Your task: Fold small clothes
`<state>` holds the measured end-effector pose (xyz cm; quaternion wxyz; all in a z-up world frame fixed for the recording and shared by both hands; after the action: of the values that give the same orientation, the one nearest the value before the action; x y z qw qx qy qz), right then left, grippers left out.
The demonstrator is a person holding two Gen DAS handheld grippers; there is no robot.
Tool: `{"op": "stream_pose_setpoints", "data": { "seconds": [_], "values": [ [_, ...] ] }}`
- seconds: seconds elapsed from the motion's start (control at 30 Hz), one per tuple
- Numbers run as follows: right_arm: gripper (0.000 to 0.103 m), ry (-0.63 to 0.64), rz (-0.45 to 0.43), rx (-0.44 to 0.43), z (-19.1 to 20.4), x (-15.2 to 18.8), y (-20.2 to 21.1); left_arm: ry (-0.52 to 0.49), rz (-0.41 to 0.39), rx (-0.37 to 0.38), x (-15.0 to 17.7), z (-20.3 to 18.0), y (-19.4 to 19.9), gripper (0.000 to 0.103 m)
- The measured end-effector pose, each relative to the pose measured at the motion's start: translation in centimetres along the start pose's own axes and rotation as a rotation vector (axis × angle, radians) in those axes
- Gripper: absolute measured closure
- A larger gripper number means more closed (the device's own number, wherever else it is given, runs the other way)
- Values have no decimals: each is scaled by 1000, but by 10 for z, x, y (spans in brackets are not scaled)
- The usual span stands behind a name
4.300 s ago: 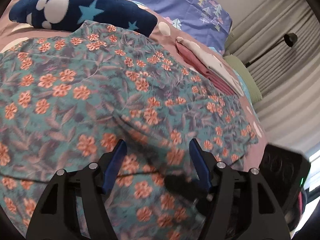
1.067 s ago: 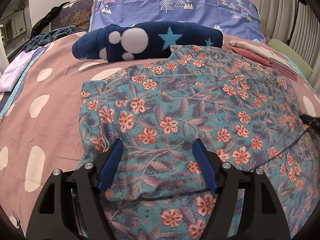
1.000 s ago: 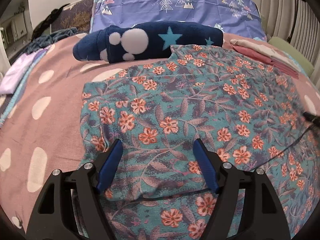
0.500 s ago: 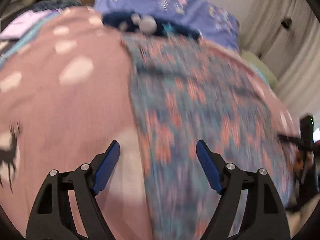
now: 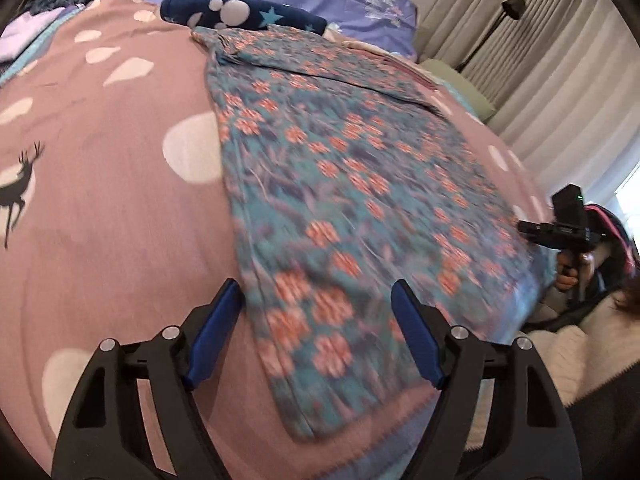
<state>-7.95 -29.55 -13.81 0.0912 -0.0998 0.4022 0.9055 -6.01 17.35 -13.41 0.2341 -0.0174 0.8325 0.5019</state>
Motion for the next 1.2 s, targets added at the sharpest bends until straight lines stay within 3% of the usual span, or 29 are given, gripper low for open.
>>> {"op": "stream_pose_setpoints", "data": {
  "seconds": [0.07,0.17,0.27,0.43,0.57,0.63,0.67,0.73,0.77,0.83,0.97,1.03,1.2],
  "values": [
    [76,-5,1,-22,-2,-5,-2,17,-15,27,-1,2,-1,25],
    [76,4,0,-35,0,-19,-10,67,-64,128,-22,11,-11,26],
    [76,5,18,-27,4,-27,-14,85,-69,155,-32,8,-15,29],
    [76,19,37,-27,5,0,-4,47,-4,184,1,2,-3,53],
    [77,16,40,-55,4,5,-6,63,15,218,10,7,-2,56],
    [92,4,36,-63,3,-4,-12,72,5,230,4,7,-6,61],
    [97,-4,36,-56,4,-10,-17,77,-5,220,0,6,-10,67],
    [100,-22,22,-52,2,-15,-20,74,-6,170,-5,1,-15,100],
    [100,-32,1,-64,4,-16,-17,58,-14,131,-6,-3,-14,101],
    [100,-26,-62,-113,9,-18,-3,20,-71,87,-12,-15,-1,101],
    [101,-1,-226,-271,26,-35,48,5,-277,132,-38,-28,58,101],
    [101,40,-285,-297,43,-44,74,-27,-402,155,-50,-43,97,101],
    [101,202,-411,-295,94,-27,136,-128,-532,143,-40,-85,151,101]
  ]
}}
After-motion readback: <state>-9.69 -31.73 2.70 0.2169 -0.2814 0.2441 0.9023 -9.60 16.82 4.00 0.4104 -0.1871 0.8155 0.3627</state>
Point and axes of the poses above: each gripper's, at about its wrist camera, not at the fingertips, and y roughly against the way its jaws point, z to its left, x to its underside, the point moved 4 cm from there along -y, roughly the way its jaws point, and after that the axes turned 11 degrees about z, right-handed, at the moved point
